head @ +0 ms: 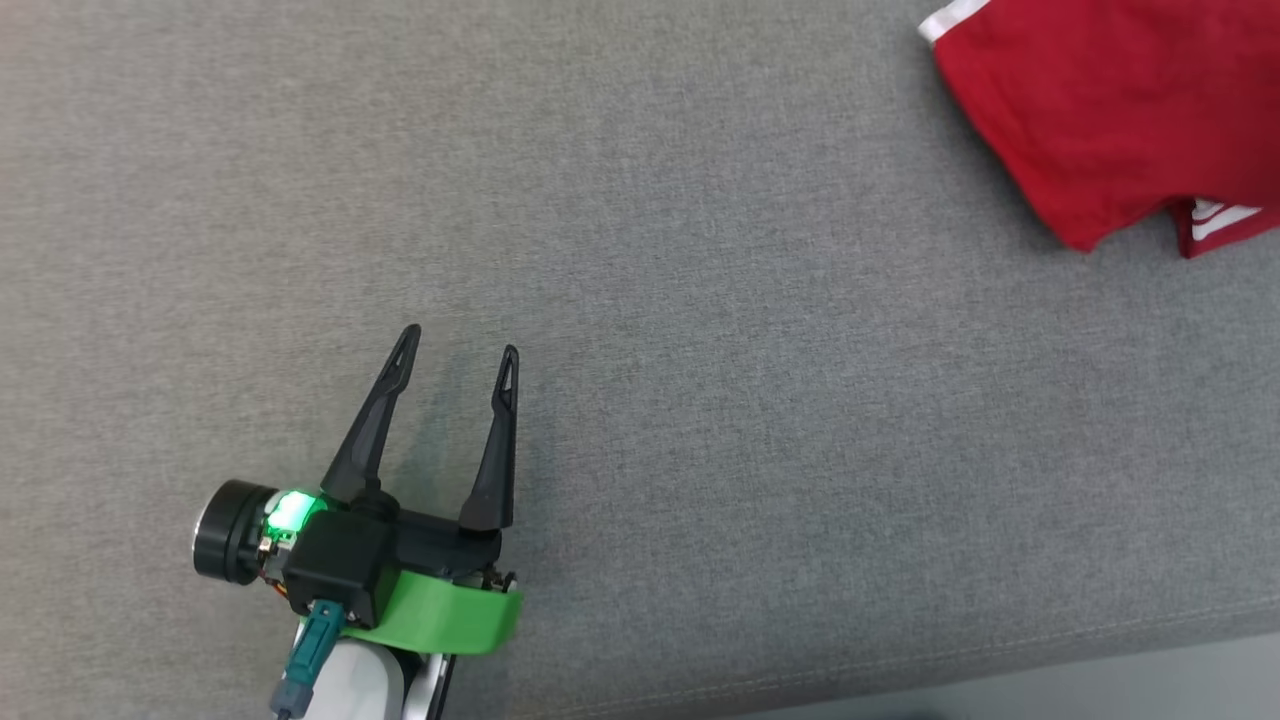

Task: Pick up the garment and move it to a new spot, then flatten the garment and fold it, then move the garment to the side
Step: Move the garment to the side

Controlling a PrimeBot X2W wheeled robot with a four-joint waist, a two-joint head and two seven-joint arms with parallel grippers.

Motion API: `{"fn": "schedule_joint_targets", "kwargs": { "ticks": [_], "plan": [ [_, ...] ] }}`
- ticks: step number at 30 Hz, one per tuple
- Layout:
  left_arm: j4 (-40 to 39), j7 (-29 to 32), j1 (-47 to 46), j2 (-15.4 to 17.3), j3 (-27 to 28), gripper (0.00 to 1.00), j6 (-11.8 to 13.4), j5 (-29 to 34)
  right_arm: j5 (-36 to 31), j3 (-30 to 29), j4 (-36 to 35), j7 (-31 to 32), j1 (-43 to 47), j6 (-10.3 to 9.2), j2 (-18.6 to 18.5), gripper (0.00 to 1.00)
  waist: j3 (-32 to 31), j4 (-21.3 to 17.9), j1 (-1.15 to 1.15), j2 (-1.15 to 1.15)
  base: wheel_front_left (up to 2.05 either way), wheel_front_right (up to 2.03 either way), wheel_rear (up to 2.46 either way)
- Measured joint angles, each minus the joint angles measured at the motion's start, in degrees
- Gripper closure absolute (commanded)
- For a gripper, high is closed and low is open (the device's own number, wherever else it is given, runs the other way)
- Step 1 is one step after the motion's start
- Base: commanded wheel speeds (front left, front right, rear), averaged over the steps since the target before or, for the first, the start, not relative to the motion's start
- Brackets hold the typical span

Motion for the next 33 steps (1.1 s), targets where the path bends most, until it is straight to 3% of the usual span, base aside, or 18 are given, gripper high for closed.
{"fn": "schedule_joint_targets", "kwargs": {
  "ticks": [10, 18, 19, 20, 21, 26, 29, 33],
  "plan": [
    [-1.0, 0.0, -2.1, 1.4, 1.2, 0.0, -1.2, 1.5, -2.5, -5.7, 6.8, -0.8, -1.9, 0.0, -1.1, 1.0, 5.1, -2.3, 0.0, 0.0, 0.0, 0.0, 0.0],
    [-1.0, 0.0, -2.6, 1.9, 1.2, 0.0, -1.6, 1.8, -5.1, -10.9, 14.3, -3.3, -0.4, 0.01, 1.2, 1.0, 6.4, -2.8, 0.0, 0.0, 0.0, 0.0, 0.0],
    [-1.0, 0.0, -2.7, 2.0, 1.1, 0.0, -1.6, 1.8, -5.9, -11.9, 15.8, -3.7, -0.5, 0.0, 1.8, 0.18, 6.5, -2.7, 0.0, 0.0, 0.0, 0.0, 0.0],
    [-1.0, 0.0, -2.8, 2.0, 1.1, 0.0, -1.7, 1.8, -6.8, -12.9, 17.0, -3.9, -0.7, 0.01, 2.5, 0.18, 6.5, -2.6, 0.0, 0.0, 0.0, 0.0, 0.0],
    [-0.9, 0.0, -2.9, 2.0, 1.1, 0.0, -1.7, 1.8, -7.9, -13.8, 18.0, -4.2, -0.9, 0.0, 3.1, 0.0, 6.5, -2.5, 0.0, 0.0, 0.0, 0.0, 0.0],
    [-0.2, 0.0, -2.9, 2.0, 0.7, 0.0, -1.7, 1.9, -13.4, -17.3, 19.0, -4.4, -0.6, 0.01, 8.1, 0.0, 5.2, -2.2, 0.0, 0.0, 0.0, 0.0, 0.0],
    [0.1, 0.0, -2.6, 1.8, 0.7, 0.0, -1.3, 1.9, -17.7, -21.4, 15.7, -4.6, 1.3, 0.0, 10.6, 0.0, 3.7, -2.0, 0.0, 0.0, 0.0, 0.0, 0.0],
    [0.4, 0.0, -1.6, 1.4, 0.7, 0.0, -0.6, 1.5, -20.8, -25.3, 10.7, -4.6, 8.7, 0.0, 16.7, 0.0, 0.7, -1.7, 0.0, 0.0, 0.0, 0.0, 0.0]
  ]
}}
